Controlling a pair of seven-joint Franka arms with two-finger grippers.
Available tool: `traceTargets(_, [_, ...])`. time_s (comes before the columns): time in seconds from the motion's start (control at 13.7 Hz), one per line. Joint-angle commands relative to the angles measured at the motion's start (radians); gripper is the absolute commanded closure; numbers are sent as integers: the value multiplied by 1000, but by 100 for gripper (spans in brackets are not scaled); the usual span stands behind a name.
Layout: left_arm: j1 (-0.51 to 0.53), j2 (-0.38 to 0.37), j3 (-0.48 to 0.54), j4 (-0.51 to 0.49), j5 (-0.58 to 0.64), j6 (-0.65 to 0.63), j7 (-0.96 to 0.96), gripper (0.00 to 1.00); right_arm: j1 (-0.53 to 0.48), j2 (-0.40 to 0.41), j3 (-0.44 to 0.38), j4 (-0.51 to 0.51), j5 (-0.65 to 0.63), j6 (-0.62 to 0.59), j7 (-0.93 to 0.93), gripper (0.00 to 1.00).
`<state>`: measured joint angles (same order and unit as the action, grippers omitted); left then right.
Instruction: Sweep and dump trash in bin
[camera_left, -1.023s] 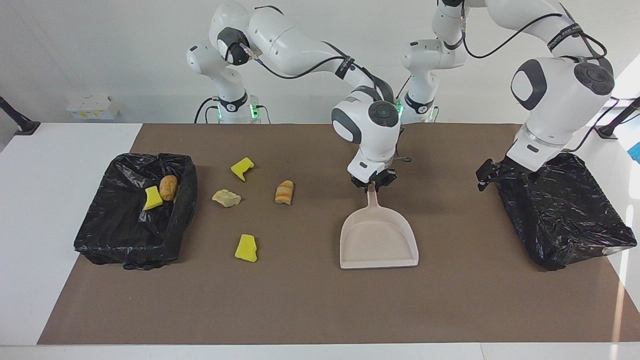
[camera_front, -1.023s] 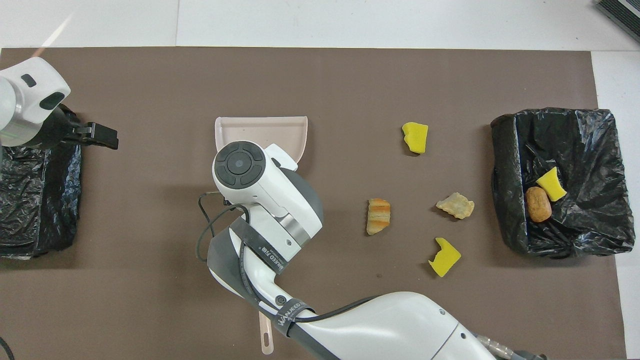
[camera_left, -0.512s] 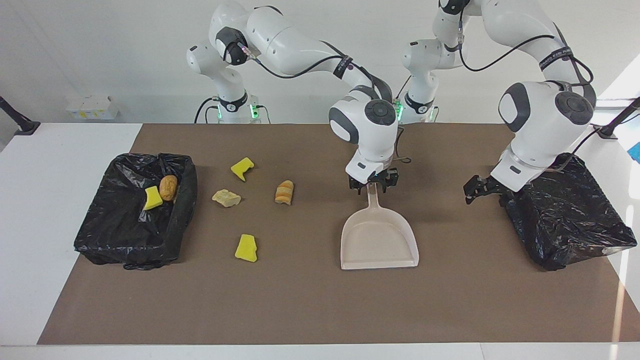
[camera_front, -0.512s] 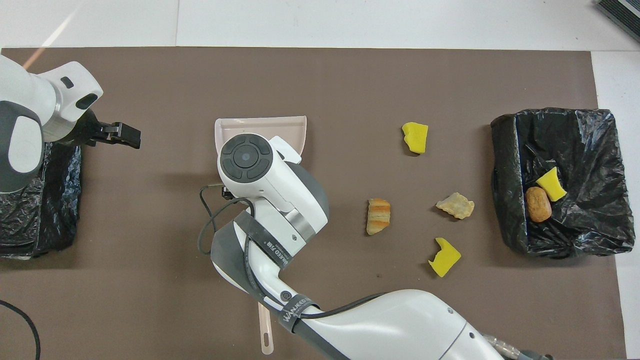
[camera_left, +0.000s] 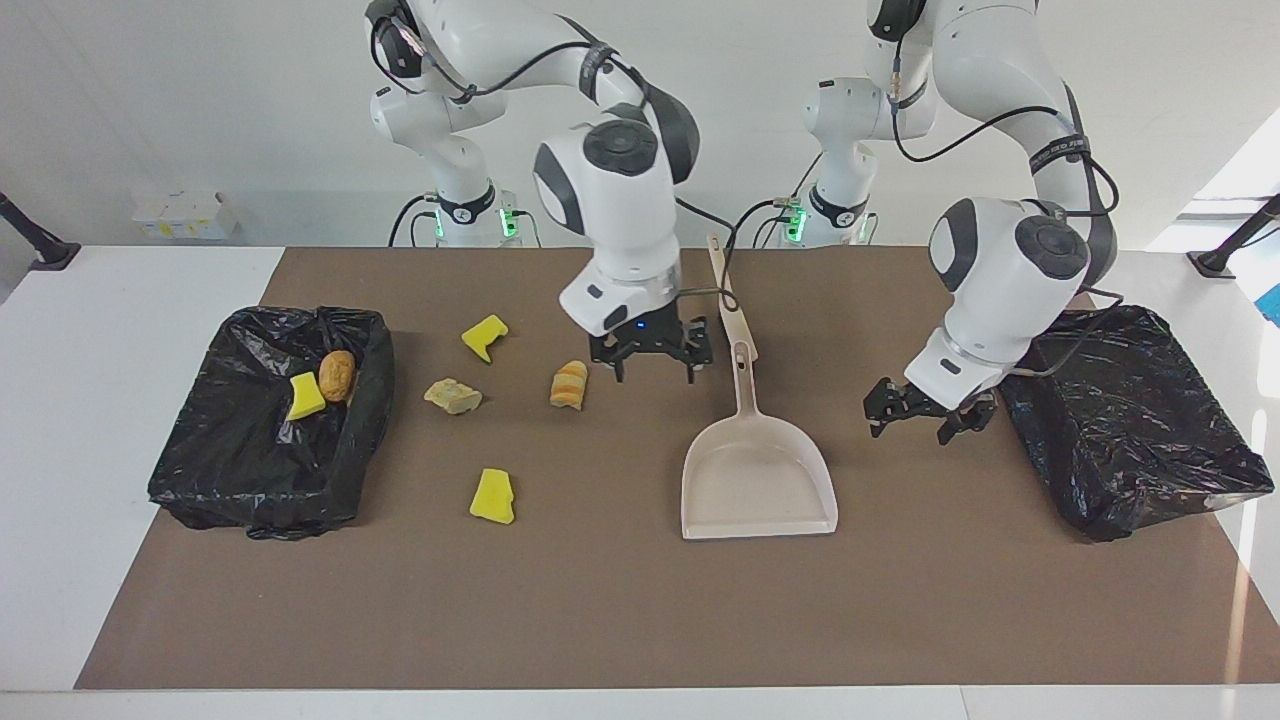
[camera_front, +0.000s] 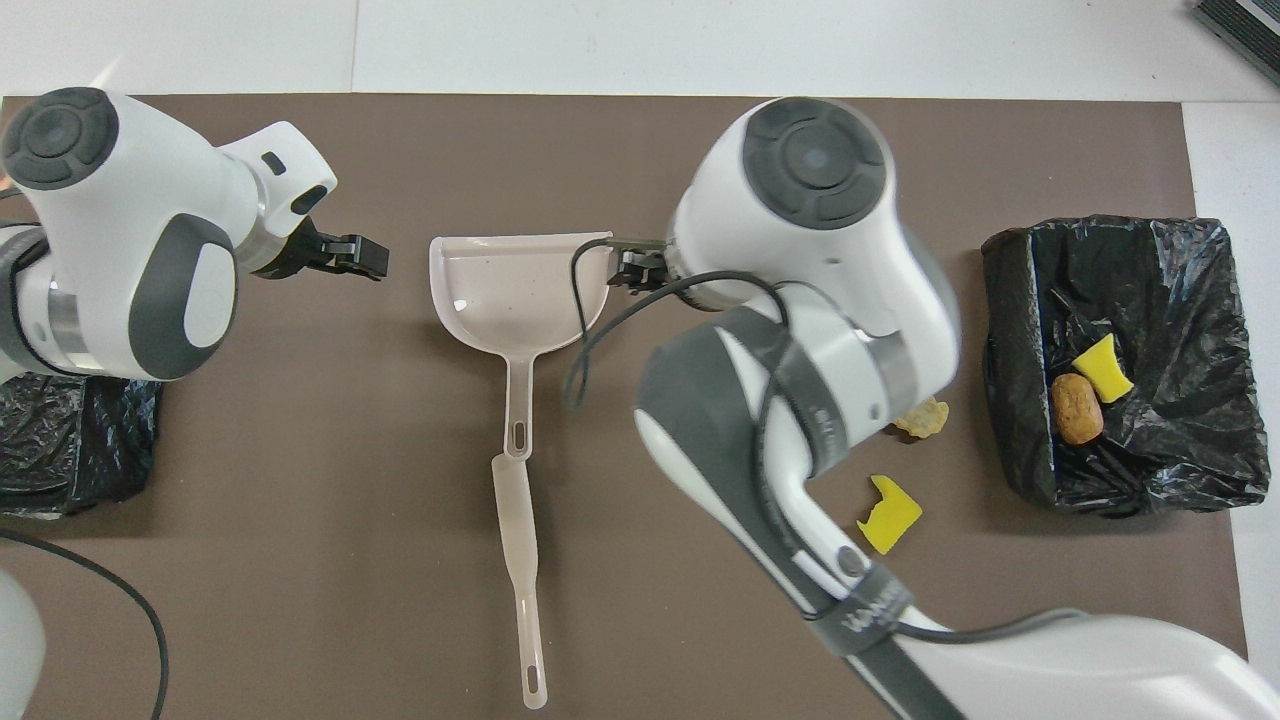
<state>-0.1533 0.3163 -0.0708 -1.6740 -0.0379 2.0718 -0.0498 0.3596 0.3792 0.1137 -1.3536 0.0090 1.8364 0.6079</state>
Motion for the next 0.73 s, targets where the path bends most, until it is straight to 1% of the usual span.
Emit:
traceTargets(0.0, [-101, -5, 16, -71, -8, 83, -144, 0, -102, -118, 12, -85, 20, -87, -98, 0])
traceTargets(0.15, [-164, -48, 14, -157, -8, 116, -212, 0, -171, -163, 11, -85, 5, -158, -166, 0])
traceTargets(0.29, [-222, -109, 13, -277, -8, 175, -330, 0, -229, -219, 8, -85, -7, -215, -204, 0])
traceTargets(0.44, [-284, -179, 13, -401, -8, 232, -349, 0, -275, -272, 9, -96, -56, -282, -276, 0])
traceTargets(0.51, [-302, -200, 13, -433, -8, 238, -351, 0, -297, -293, 11, -107, -58, -310, -296, 0])
traceTargets(0.58, [-316, -207, 13, -441, -10, 237, -363, 5, -312, -327, 11, -139, -60, -318, -300, 0])
traceTargets(0.66, [-318, -209, 13, -446, -10, 232, -376, 16, -317, -371, 11, -195, -58, -310, -301, 0])
